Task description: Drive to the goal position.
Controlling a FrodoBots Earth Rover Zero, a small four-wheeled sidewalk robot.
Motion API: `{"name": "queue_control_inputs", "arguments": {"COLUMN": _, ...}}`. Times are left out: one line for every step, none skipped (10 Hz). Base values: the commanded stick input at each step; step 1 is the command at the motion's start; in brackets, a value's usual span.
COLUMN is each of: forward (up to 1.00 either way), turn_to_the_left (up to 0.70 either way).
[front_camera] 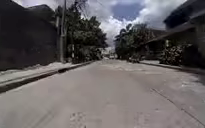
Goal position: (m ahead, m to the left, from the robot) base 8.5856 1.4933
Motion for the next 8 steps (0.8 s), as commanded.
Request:
{"name": "queue_control_inputs", "arguments": {"forward": 1.0, "turn_to_the_left": -0.35}}
{"name": "queue_control_inputs", "arguments": {"forward": 1.0, "turn_to_the_left": -0.31}}
{"name": "queue_control_inputs", "arguments": {"forward": 1.0, "turn_to_the_left": -0.15}}
{"name": "queue_control_inputs", "arguments": {"forward": 1.0, "turn_to_the_left": 0.01}}
{"name": "queue_control_inputs", "arguments": {"forward": 1.0, "turn_to_the_left": 0.05}}
{"name": "queue_control_inputs", "arguments": {"forward": 1.0, "turn_to_the_left": 0.05}}
{"name": "queue_control_inputs", "arguments": {"forward": 1.0, "turn_to_the_left": 0.05}}
{"name": "queue_control_inputs", "arguments": {"forward": 1.0, "turn_to_the_left": 0.05}}
